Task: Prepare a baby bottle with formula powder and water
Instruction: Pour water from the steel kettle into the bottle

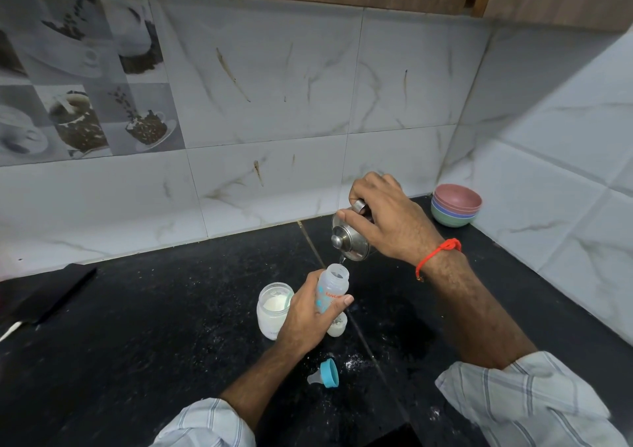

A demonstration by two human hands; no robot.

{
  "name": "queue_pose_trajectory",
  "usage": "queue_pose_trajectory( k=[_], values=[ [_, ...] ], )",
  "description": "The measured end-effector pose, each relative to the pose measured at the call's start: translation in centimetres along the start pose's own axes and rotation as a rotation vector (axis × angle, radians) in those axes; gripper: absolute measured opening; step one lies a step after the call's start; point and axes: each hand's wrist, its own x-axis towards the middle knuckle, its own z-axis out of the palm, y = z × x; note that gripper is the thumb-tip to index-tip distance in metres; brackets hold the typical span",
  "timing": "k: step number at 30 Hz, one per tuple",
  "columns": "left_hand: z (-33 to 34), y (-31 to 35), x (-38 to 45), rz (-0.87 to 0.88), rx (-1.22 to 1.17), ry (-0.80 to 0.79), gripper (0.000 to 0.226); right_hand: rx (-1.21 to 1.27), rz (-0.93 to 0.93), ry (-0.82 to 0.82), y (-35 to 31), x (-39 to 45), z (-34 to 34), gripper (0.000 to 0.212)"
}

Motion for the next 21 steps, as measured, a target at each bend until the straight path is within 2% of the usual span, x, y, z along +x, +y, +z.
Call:
queue_pose_trajectory(
  k=[10, 16, 21],
  values=[
    [0.32, -0.22, 0.16, -0.008, -0.008, -0.010, 0.061, -0.002, 0.004, -0.021, 0.09, -0.01, -0.28, 0.023],
    [0.38, -0.42, 0.10, -0.003, 0.006, -0.003, 0.047, -0.017, 0.000, -0.021, 0.06, 0.08, -0.42, 0.023],
    [0.35, -0.33, 0.11, 0.008, 0.002, 0.002, 0.047, -0.031, -0.005, -0.009, 0.07, 0.21, -0.29, 0.023]
  ],
)
